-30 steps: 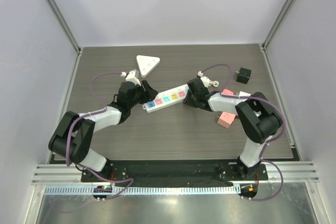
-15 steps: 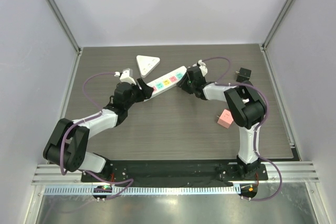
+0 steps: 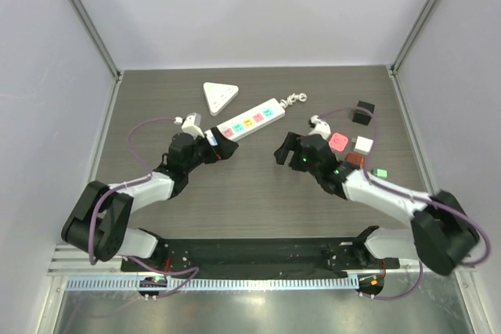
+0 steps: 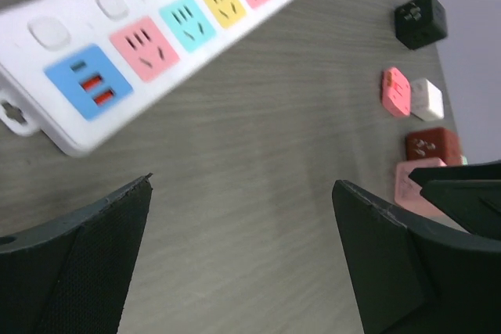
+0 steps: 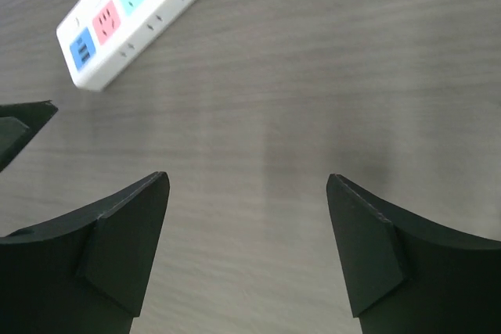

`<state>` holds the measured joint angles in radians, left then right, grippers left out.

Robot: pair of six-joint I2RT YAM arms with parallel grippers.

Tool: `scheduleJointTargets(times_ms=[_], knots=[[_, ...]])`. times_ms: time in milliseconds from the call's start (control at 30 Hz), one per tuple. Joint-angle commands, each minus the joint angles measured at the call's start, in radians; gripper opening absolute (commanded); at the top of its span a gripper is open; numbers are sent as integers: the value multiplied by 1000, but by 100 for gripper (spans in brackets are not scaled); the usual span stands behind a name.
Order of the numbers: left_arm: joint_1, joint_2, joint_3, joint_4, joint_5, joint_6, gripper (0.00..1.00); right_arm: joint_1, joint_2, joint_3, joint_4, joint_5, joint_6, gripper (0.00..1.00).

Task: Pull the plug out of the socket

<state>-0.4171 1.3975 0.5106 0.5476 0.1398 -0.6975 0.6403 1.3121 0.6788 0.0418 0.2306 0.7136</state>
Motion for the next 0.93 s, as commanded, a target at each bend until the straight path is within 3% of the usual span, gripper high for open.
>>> scheduleJointTargets(times_ms=[0,33,67,300,433,467,700,900], knots=[[-44,-119,-69,48,80,-46,100,22,-199,-167,7,71,33,89],[-55,-150,-86,-10,77,-46,100,30,-242,-198,4,78,46,99],[-61,-219,-122,-40,70,-62,100,30,-332,-250,1,84,70,100],[-61,-515,-354,-78,133,-206,100,38,-527,-404,-63,50,191,100],[-61,-762,-478,-116,152,-272,100,39,-620,-481,-77,35,250,100],[-61,-892,-494,-141,150,-286,100,41,-664,-507,-92,30,265,100],[-60,-1422,-555,-503,162,-342,100,42,-917,-637,-77,-33,356,100],[-60,-1241,-589,-238,306,-398,100,44,-1119,-774,59,-123,388,100]])
